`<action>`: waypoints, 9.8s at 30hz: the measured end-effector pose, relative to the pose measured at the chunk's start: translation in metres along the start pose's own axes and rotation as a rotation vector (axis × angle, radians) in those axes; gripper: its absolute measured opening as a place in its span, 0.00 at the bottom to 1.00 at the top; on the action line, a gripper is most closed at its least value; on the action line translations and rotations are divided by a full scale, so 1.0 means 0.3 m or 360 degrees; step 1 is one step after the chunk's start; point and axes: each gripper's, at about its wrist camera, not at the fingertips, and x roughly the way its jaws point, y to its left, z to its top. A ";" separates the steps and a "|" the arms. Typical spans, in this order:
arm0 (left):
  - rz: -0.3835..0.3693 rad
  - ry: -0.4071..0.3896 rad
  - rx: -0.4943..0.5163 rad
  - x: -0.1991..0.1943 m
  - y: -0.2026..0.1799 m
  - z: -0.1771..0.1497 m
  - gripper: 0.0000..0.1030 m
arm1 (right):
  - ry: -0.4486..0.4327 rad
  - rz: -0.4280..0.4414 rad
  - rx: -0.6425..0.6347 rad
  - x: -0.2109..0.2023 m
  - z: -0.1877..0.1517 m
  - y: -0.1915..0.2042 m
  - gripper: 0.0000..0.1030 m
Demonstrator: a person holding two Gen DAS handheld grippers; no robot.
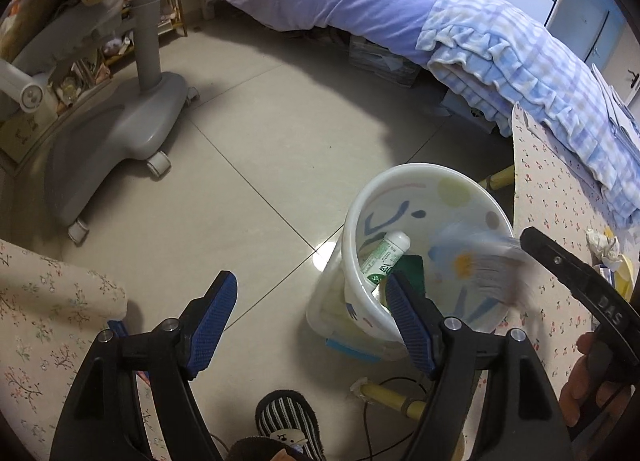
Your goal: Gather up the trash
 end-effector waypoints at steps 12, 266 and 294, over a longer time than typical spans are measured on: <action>-0.0099 0.0038 0.0063 -0.015 -0.084 -0.036 0.79 | -0.0086 -0.0158 -0.0006 -0.183 -0.010 -0.081 0.72; 0.0669 0.0441 -0.1475 0.921 0.658 -0.332 0.62 | 0.0172 -0.0206 -0.0139 -0.248 -0.032 -0.200 0.51; -0.0157 0.0147 -0.0399 0.088 -0.037 0.119 0.62 | -0.0143 0.0061 0.0147 -0.220 0.024 -0.139 0.76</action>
